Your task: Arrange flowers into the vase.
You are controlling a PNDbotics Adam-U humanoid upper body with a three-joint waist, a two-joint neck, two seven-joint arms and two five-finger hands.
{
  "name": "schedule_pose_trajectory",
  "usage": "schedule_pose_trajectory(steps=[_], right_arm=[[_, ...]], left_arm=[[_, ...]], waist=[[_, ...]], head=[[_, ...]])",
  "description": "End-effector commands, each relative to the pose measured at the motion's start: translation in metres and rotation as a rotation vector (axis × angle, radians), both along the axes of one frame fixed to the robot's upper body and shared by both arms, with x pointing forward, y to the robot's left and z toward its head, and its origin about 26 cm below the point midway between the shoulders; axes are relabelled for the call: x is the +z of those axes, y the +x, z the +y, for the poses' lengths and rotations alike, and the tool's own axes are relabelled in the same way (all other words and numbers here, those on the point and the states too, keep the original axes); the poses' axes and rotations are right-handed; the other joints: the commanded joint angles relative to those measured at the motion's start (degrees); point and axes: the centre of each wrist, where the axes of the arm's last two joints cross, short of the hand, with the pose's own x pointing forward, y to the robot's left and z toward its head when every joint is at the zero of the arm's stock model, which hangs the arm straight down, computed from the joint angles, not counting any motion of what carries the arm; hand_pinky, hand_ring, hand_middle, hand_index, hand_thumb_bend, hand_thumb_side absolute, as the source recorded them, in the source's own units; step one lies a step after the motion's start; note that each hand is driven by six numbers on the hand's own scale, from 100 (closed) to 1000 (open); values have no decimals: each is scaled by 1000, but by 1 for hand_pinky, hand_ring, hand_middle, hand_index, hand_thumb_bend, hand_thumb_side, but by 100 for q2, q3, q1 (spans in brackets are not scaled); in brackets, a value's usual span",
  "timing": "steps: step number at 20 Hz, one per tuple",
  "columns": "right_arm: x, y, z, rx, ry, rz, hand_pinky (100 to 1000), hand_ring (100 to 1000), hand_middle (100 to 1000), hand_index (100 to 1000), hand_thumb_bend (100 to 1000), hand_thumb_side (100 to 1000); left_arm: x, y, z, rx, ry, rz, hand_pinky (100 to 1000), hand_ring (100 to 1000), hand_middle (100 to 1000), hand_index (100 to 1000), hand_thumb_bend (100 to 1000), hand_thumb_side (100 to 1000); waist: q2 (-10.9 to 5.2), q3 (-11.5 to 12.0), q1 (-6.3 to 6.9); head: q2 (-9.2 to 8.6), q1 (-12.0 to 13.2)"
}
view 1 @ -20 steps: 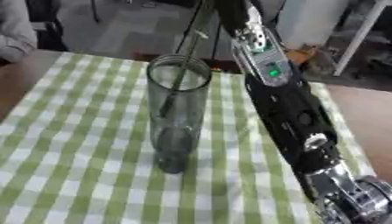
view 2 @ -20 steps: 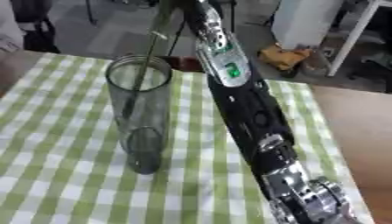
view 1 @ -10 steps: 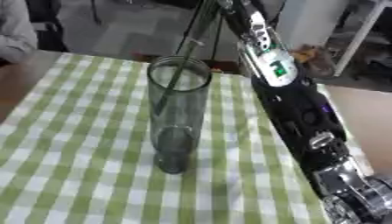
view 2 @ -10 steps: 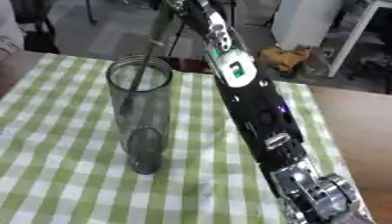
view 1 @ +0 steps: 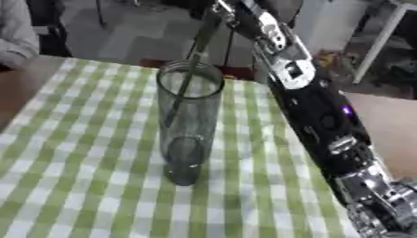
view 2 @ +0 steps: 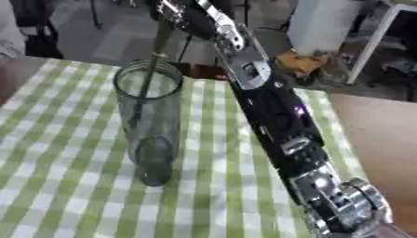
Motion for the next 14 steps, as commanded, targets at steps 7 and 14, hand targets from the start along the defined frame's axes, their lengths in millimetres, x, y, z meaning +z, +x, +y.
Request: schedule_pose_trajectory(steps=[7, 14], right_arm=[[21, -3, -7, -78, -165, 5, 393, 426, 367, 352, 487, 910], [23, -5, -9, -93, -262, 1, 425, 459, 396, 380, 516, 909]], left_arm=[[5, -2, 2, 4, 14, -16, 538, 823, 933, 957, 100, 866], [5, -2, 2, 5, 14, -14, 537, 823, 933, 957, 100, 866]], waist=[[-150, -6, 32], [-149, -6, 36]], head=[[-10, 9], [-9, 17]])
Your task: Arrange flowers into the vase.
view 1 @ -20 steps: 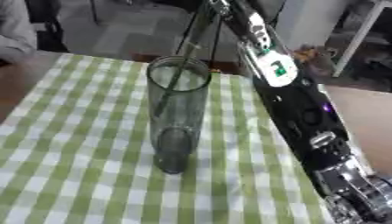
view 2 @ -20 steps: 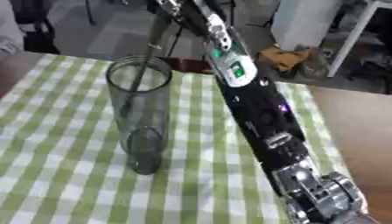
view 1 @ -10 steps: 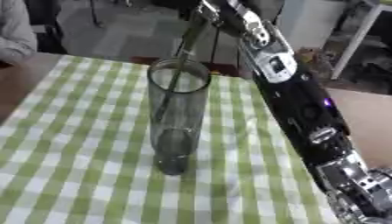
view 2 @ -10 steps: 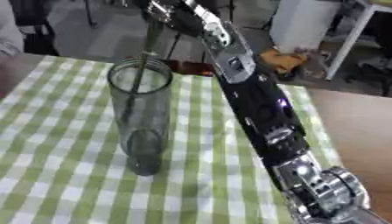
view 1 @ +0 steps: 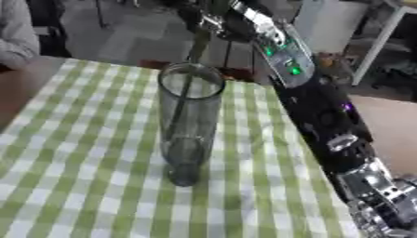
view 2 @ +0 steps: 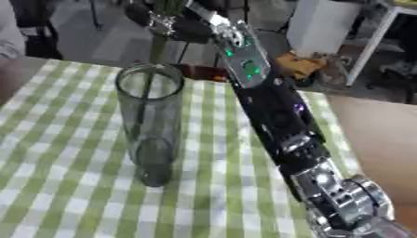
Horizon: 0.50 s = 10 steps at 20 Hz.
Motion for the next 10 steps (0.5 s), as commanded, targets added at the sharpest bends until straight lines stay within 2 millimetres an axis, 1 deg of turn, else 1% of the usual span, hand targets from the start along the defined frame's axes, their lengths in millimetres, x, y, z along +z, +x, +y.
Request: schedule_pose_trajectory(steps=[1, 4, 6, 8, 10], right_arm=[[21, -6, -8, -27, -60, -50, 438, 469, 409, 395, 539, 926], [21, -6, -10, -48, -108, -42, 471, 496, 441, 429, 570, 958], [21, -6, -11, -69, -157, -30, 510, 534, 478, 474, 588, 977], [22, -6, -12, -84, -206, -20, 529, 560, 502, 503, 592, 983], [23, -6, -13, -91, -242, -13, 535, 569, 512, 513, 588, 985]], left_arm=[[5, -2, 2, 5, 12, -19, 537, 823, 933, 957, 100, 866], [5, -2, 2, 5, 12, -17, 537, 823, 933, 957, 100, 866], [5, -2, 2, 5, 13, -16, 537, 823, 933, 957, 100, 867], [5, -2, 2, 5, 13, -15, 536, 823, 933, 957, 100, 866], [5, -2, 1, 5, 13, -15, 536, 823, 933, 957, 100, 866]], waist=[[-135, -6, 58], [-137, -11, 60], [-137, -15, 59], [-137, -18, 60], [-138, -18, 62]], head=[[-9, 15], [-12, 17], [-15, 21], [-17, 22], [-15, 22]])
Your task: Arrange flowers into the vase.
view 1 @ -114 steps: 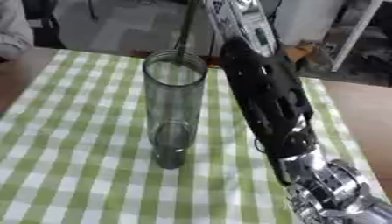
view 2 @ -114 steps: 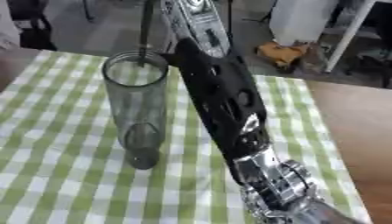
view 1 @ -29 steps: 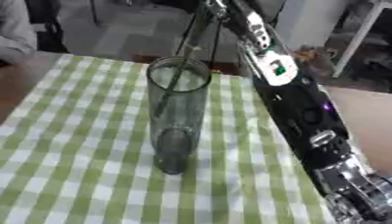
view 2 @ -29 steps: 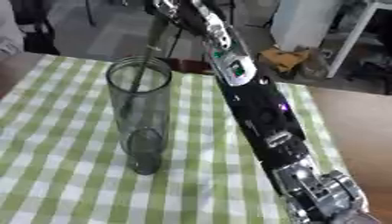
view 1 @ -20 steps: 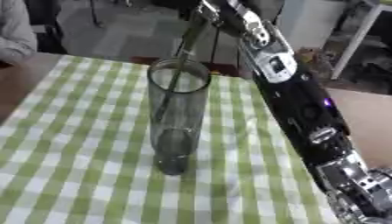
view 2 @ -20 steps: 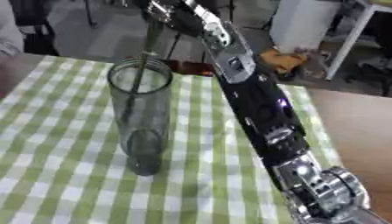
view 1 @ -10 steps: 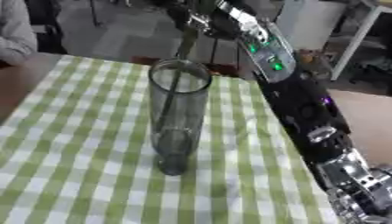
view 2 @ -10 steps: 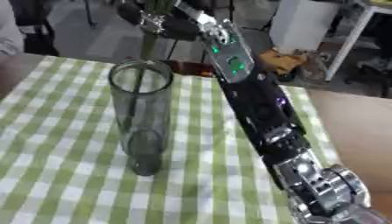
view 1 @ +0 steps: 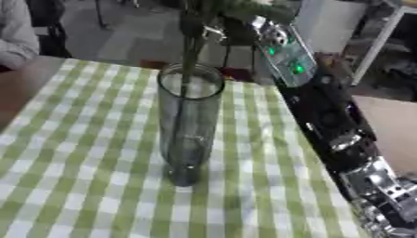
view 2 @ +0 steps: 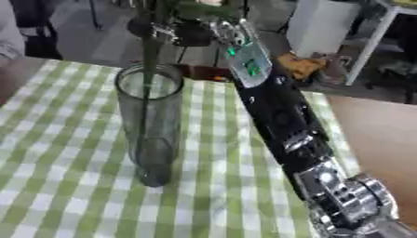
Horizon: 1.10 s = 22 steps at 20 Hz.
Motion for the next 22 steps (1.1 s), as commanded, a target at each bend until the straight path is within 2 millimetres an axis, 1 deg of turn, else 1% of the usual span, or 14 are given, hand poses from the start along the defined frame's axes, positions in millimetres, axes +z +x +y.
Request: schedule_pose_trajectory(steps=[1, 6, 13, 15, 17, 18, 19, 21, 22], right_arm=[[21, -6, -7, -26, -62, -40, 536, 570, 513, 517, 591, 986], [24, -7, -11, -34, -67, -35, 539, 578, 516, 518, 586, 982], [30, -9, -13, -46, -141, -50, 558, 600, 540, 521, 511, 971], [33, -10, -14, -50, -159, -53, 567, 609, 551, 530, 508, 972], [35, -11, -15, -55, -170, -58, 580, 623, 570, 560, 514, 976], [36, -12, -15, -57, -173, -60, 581, 622, 568, 558, 510, 978], [38, -12, -16, -59, -169, -62, 580, 619, 565, 546, 488, 971], [40, -13, -17, -60, -140, -60, 571, 603, 536, 457, 311, 948], [41, -13, -17, -60, -126, -59, 569, 601, 529, 413, 226, 962]], left_arm=[[6, -2, 1, 2, 13, -20, 536, 823, 934, 957, 100, 866], [5, -2, 1, 3, 12, -18, 536, 823, 934, 957, 100, 866], [5, -2, 1, 4, 15, -13, 536, 824, 935, 957, 100, 867], [5, -2, 1, 3, 16, -12, 536, 824, 935, 958, 100, 867], [5, -2, 1, 3, 18, -10, 536, 824, 935, 958, 100, 867], [5, -2, 1, 3, 18, -9, 536, 824, 935, 958, 100, 868], [5, -2, 1, 3, 18, -8, 536, 824, 936, 958, 100, 868], [4, -2, 1, 3, 19, -7, 536, 825, 936, 958, 100, 867], [4, -2, 1, 3, 19, -6, 537, 825, 936, 958, 100, 866]], waist=[[-128, -6, 63], [-126, -9, 65], [-125, -22, 59], [-128, -24, 60], [-135, -29, 60], [-140, -33, 59], [-144, -37, 58], [-149, -46, 57], [-152, -49, 58]], head=[[-16, 12], [-24, 14], [-4, 17], [-2, 16], [-1, 19], [2, 22], [4, 25], [8, 29], [11, 28]])
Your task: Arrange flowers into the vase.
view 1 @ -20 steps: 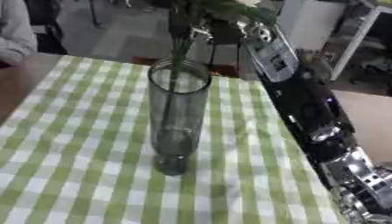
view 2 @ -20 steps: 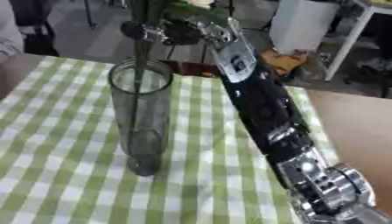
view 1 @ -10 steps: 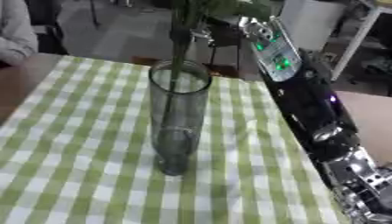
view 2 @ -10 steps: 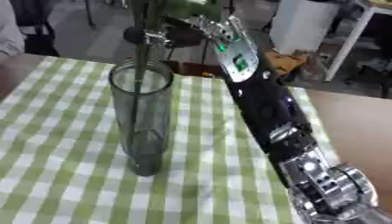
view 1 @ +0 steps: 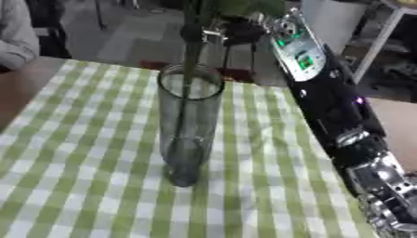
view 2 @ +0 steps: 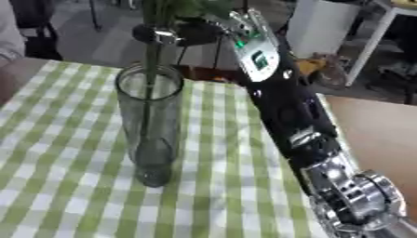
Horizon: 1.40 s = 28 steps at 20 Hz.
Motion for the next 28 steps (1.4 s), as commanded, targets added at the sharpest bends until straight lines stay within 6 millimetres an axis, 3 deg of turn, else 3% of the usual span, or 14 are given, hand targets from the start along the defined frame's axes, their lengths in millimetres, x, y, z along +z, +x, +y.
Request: schedule_pose_trajectory(steps=[1, 4, 14, 28], right_arm=[[25, -9, -9, 4, -6, -64, 567, 600, 527, 384, 184, 967], [30, -10, -8, 0, 0, -73, 564, 602, 527, 362, 100, 969], [22, -10, -1, 23, 2, -65, 565, 598, 522, 414, 254, 941], [8, -22, -6, 42, 130, -46, 557, 561, 480, 388, 285, 912]], left_arm=[[5, -2, 1, 0, 15, -17, 537, 825, 936, 958, 100, 865], [5, -2, 1, 1, 17, -15, 537, 825, 936, 958, 100, 865], [6, -1, 0, 0, 14, -19, 537, 825, 936, 958, 100, 866], [7, -1, 0, 0, 9, -19, 535, 826, 938, 958, 100, 867]], waist=[[-128, -10, 59], [-140, -11, 64], [-109, -8, 74], [-35, -26, 115]], head=[[15, 4], [29, -3], [-11, 15], [-60, 43]])
